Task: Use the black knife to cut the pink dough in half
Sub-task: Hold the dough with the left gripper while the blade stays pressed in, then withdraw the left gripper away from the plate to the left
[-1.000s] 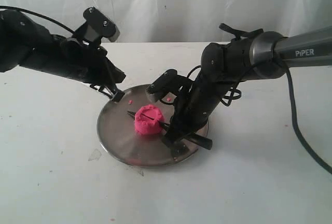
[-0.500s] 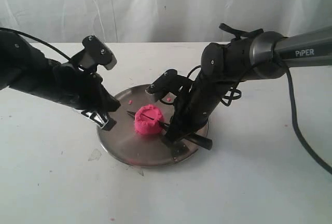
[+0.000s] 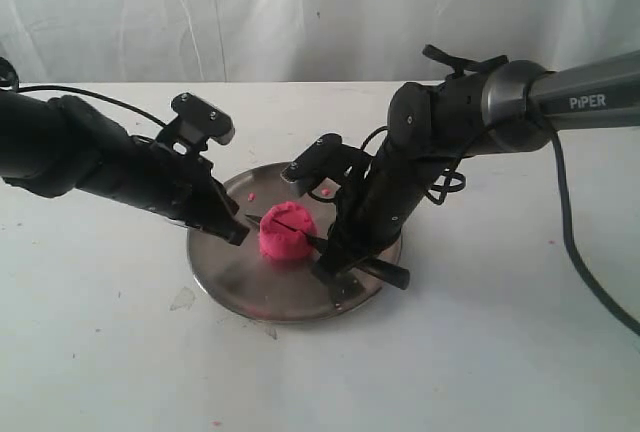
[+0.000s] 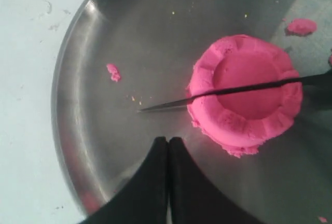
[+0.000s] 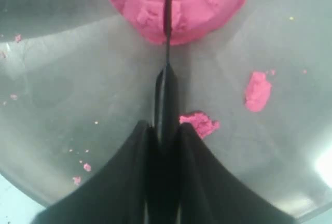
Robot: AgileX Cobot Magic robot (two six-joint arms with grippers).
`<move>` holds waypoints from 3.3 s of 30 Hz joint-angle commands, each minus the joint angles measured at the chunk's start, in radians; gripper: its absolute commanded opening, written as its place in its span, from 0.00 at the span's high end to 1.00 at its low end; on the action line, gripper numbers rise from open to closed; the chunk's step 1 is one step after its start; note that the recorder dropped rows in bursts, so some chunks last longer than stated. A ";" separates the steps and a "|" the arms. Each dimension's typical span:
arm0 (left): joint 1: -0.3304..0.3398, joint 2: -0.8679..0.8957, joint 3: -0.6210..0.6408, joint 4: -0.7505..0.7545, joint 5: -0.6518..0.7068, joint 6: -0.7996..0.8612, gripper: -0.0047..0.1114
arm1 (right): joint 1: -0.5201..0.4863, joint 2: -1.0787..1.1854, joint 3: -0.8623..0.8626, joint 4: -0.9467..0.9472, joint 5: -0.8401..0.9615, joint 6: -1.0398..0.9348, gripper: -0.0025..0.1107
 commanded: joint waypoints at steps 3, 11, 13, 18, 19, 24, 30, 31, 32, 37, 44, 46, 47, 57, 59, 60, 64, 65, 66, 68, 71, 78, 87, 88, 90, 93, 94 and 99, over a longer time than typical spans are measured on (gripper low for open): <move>-0.003 0.066 -0.098 -0.022 0.072 -0.009 0.96 | -0.002 0.004 -0.002 0.006 0.012 -0.002 0.98; -0.003 0.135 -0.133 -0.072 0.077 -0.009 0.96 | -0.002 0.004 -0.002 0.006 0.008 -0.002 0.98; -0.003 0.147 -0.133 -0.075 0.069 -0.009 0.96 | -0.002 0.004 -0.002 0.006 0.006 -0.002 0.98; -0.003 0.150 -0.148 -0.075 0.054 -0.009 0.96 | -0.002 0.004 -0.002 0.006 0.008 -0.002 0.98; -0.003 0.150 -0.157 -0.075 0.064 -0.009 0.96 | -0.002 0.004 -0.002 0.006 0.008 -0.002 0.98; -0.003 0.167 -0.201 -0.118 0.150 -0.006 0.96 | -0.002 0.004 -0.002 0.006 0.007 -0.002 0.98; -0.003 0.203 -0.212 -0.120 0.159 0.012 0.96 | -0.002 0.004 -0.002 0.006 0.007 -0.002 0.98; -0.003 0.206 -0.212 -0.120 0.158 0.018 0.96 | -0.002 0.004 -0.002 0.006 0.007 -0.002 0.98; -0.003 0.211 -0.212 -0.120 0.158 0.018 0.96 | -0.002 0.004 -0.002 0.006 0.007 -0.002 0.98; -0.003 0.210 -0.212 -0.120 0.155 0.018 0.96 | -0.002 0.004 -0.002 0.006 0.007 -0.002 0.98; -0.003 0.162 -0.212 -0.120 0.133 0.018 0.96 | -0.002 0.004 -0.002 0.006 0.015 -0.002 0.98; -0.003 0.159 -0.212 -0.120 0.133 0.018 0.96 | -0.002 0.004 -0.002 0.006 0.015 -0.002 0.98; -0.003 0.159 -0.212 -0.120 0.133 0.018 0.96 | -0.002 0.004 -0.002 0.006 0.015 -0.002 0.98; -0.003 0.193 -0.212 -0.112 0.123 0.022 0.96 | -0.002 0.004 -0.002 0.006 0.015 -0.002 0.98; -0.003 0.205 -0.212 -0.112 0.115 0.022 0.96 | -0.002 0.004 -0.002 0.006 0.015 -0.002 0.98; -0.003 0.207 -0.212 -0.112 0.113 0.022 0.96 | -0.002 0.004 -0.002 0.006 0.015 -0.002 0.98; -0.003 0.218 -0.212 -0.112 0.102 0.022 0.96 | -0.002 0.004 -0.002 0.006 0.015 -0.002 0.98; -0.003 0.218 -0.212 -0.112 0.102 0.022 0.96 | -0.002 0.004 -0.002 0.006 0.013 -0.002 0.98; -0.003 0.218 -0.212 -0.112 0.102 0.022 0.96 | -0.002 0.004 -0.002 0.006 0.013 -0.002 0.98; -0.003 0.218 -0.212 -0.112 0.102 0.022 0.96 | -0.002 0.004 -0.002 0.006 0.013 -0.002 0.98; -0.003 0.221 -0.208 -0.112 0.100 0.022 0.96 | -0.002 0.004 -0.002 0.006 0.013 -0.002 0.98; -0.003 0.237 -0.208 -0.112 0.096 0.022 0.96 | -0.002 0.014 -0.002 0.008 -0.020 0.054 0.98; -0.003 0.237 -0.186 -0.112 0.067 0.022 0.96 | -0.002 0.027 -0.002 0.001 -0.020 0.071 0.98; -0.003 0.237 -0.184 -0.112 0.060 0.022 0.96 | -0.002 0.027 -0.002 0.001 -0.020 0.071 0.98; -0.003 0.237 -0.178 -0.112 0.053 0.022 0.96 | -0.002 0.027 -0.002 0.001 -0.020 0.071 0.98; -0.003 0.237 -0.178 -0.112 0.053 0.022 0.96 | -0.002 0.027 -0.002 0.001 -0.020 0.071 0.98; -0.003 0.237 -0.178 -0.112 0.053 0.022 0.96 | -0.002 0.027 -0.002 0.001 -0.020 0.071 0.98; -0.003 0.223 -0.189 -0.112 0.051 0.022 0.96 | -0.002 0.027 -0.002 0.001 -0.020 0.071 0.98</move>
